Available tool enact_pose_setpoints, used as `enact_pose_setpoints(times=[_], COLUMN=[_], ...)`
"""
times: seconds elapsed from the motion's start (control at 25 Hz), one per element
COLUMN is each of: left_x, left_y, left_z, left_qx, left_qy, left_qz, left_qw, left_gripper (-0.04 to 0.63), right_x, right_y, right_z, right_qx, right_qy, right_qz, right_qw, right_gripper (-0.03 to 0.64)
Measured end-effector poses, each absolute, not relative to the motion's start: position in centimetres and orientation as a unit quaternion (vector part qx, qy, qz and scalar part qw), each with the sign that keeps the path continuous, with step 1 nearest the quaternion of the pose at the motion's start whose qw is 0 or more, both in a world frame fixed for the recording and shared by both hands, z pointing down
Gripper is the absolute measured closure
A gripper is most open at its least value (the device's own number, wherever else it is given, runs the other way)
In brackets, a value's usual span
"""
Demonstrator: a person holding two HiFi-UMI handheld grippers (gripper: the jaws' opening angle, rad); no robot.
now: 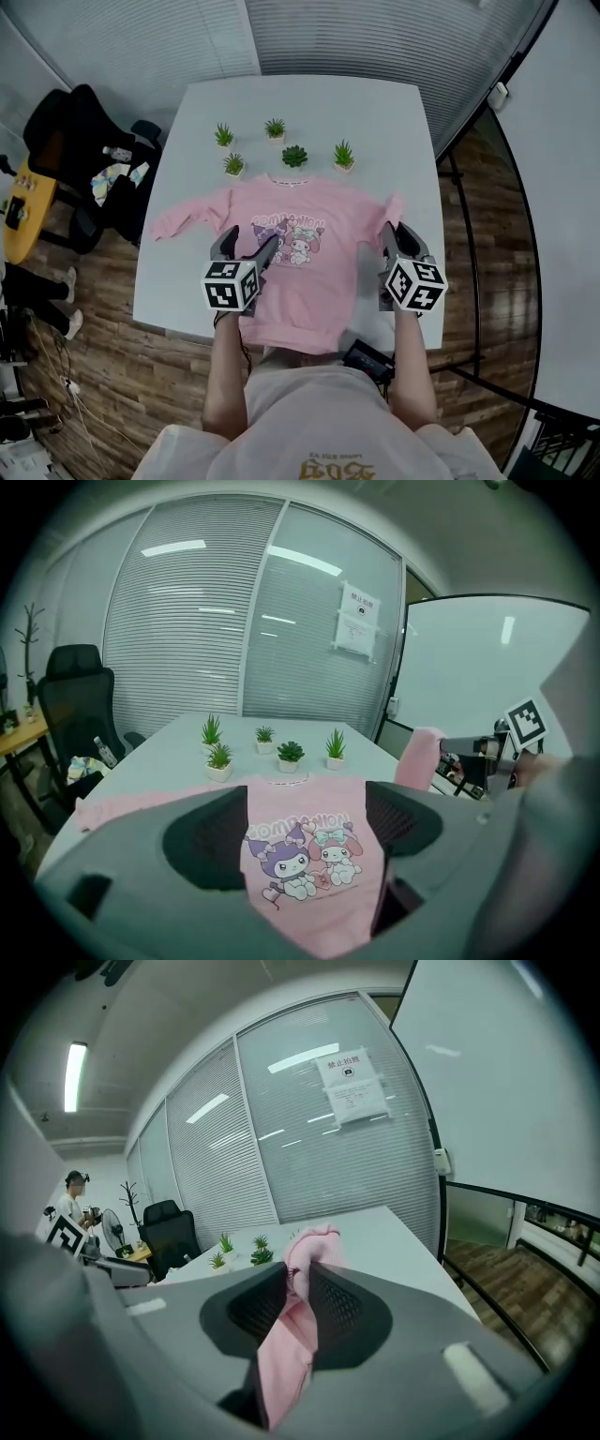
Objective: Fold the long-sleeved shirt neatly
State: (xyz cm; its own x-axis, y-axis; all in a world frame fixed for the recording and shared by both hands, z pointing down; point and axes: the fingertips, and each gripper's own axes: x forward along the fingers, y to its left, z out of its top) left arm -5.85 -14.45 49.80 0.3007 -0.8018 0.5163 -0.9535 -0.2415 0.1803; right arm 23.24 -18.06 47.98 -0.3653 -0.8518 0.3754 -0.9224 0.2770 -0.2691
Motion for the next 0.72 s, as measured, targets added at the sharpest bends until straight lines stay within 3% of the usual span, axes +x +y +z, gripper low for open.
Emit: enact_pose_setpoints(times=[0.72], left_x=[-14.0], left_y=[-17.6], left_z=[50.8], left_qx=[0.788], left_qy=[-0.543], left_qz=[0.159], left_qw=[0.243], left_gripper=[0.206], right_x=[11.8], right_y=[-20.2], right_z=[47.2], right_qx=[0.540], right_qy=[-0.806], right_qz=[0.220], right_qw=[0.101], right_gripper=[0.531])
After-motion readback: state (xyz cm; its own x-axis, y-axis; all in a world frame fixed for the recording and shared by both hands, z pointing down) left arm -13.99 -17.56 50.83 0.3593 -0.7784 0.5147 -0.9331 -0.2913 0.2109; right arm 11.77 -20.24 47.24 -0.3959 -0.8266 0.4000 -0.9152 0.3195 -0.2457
